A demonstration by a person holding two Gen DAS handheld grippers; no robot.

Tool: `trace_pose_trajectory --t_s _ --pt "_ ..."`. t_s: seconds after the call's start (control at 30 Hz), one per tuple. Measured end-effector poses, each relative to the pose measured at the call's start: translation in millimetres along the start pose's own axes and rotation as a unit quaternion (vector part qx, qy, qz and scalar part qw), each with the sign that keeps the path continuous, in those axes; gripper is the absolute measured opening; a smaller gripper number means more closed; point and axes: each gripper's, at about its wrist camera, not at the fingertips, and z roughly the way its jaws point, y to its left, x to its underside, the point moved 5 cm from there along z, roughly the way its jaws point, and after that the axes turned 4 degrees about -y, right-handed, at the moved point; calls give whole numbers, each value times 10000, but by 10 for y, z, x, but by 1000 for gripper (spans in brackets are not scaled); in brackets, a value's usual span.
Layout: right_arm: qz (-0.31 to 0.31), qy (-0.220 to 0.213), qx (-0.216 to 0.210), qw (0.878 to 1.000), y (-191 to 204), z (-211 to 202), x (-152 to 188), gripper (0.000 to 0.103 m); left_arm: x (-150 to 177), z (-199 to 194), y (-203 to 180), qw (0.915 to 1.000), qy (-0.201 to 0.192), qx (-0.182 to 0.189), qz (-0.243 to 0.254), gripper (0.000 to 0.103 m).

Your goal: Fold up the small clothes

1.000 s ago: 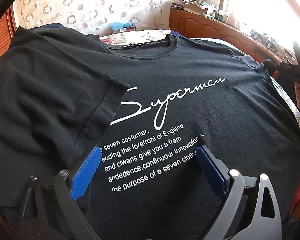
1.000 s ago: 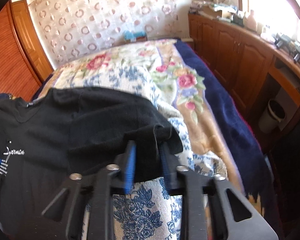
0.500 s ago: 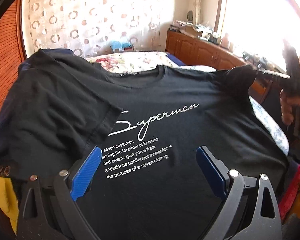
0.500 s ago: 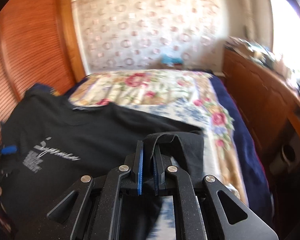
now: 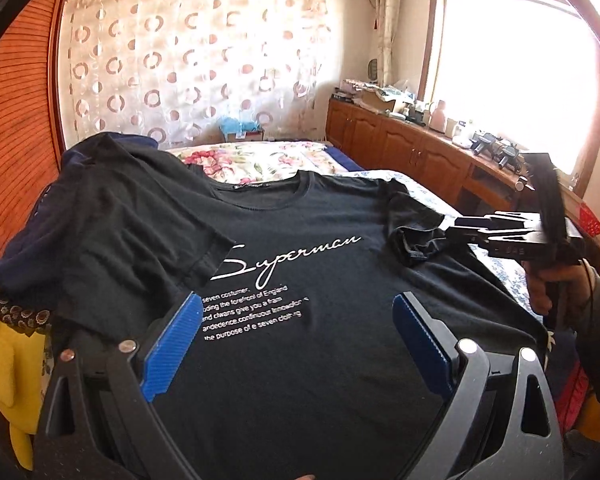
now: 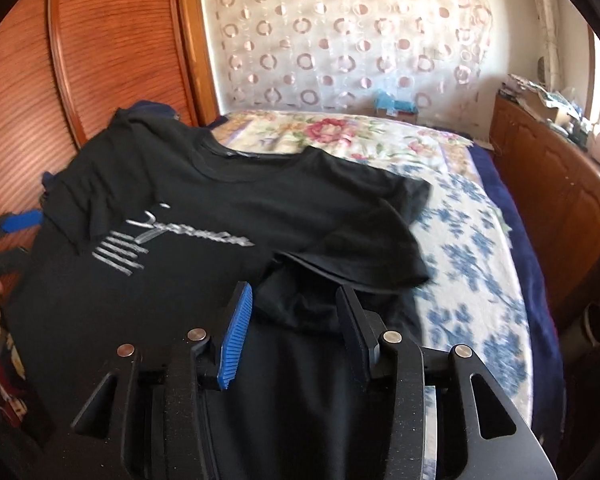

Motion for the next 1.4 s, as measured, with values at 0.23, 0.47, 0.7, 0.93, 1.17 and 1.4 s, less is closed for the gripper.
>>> trace_pose_trajectory --t_s 0.23,0.47,0.7,0.93,1.17,1.4 --pt "273 172 341 9989 -384 113 48 44 8 -135 -96 9999 -157 25 58 96" --pt "798 399 587 9943 -803 424 -24 44 11 -171 -138 9997 -190 -4 142 96" --pt "955 497 369 9935 -828 522 -168 6 51 -170 -110 9998 -192 18 43 96" --pt "443 322 -34 9985 -399 604 -583 2 106 -204 -44 9998 -207 12 -82 96" --pt "149 299 -397 9987 142 938 -1014 2 166 -208 55 9996 -178 -17 -201 96" --pt "334 167 -419 9984 251 1057 -1191 36 192 -229 79 9995 -192 -15 -245 96"
